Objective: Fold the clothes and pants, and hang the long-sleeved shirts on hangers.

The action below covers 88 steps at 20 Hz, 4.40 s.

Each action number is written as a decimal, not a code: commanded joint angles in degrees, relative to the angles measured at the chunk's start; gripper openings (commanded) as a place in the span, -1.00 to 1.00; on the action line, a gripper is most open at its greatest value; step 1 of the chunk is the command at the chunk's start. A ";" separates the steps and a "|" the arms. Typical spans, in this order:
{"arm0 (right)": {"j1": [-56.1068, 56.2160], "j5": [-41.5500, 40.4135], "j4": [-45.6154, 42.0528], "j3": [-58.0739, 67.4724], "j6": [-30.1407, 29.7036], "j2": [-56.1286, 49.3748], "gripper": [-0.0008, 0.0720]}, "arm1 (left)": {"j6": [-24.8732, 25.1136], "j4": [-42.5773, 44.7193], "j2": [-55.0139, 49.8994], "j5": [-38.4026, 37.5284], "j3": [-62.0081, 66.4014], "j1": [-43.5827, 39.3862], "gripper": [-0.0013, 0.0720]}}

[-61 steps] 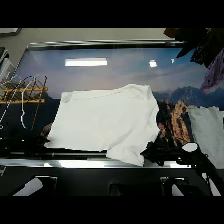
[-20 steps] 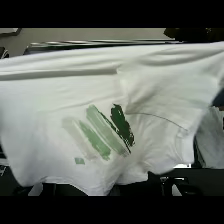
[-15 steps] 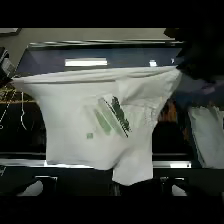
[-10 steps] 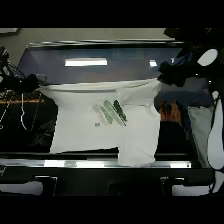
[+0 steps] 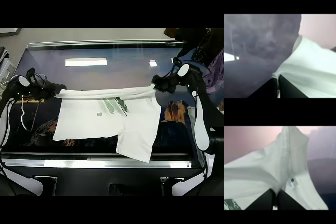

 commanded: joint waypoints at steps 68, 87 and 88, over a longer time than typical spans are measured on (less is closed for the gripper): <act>-16.22 6.21 21.00 -74.31 -12.74 44.44 -0.89 | 11.56 -16.72 38.10 -8.90 -54.55 15.93 0.16; -16.22 8.79 21.07 -74.31 -12.76 44.48 -0.89 | 17.75 -23.78 29.81 -4.33 -55.76 10.47 -0.68; -16.22 9.09 21.05 -74.31 -12.83 44.50 -0.89 | 17.73 -23.80 29.81 -4.57 -55.65 10.64 -0.92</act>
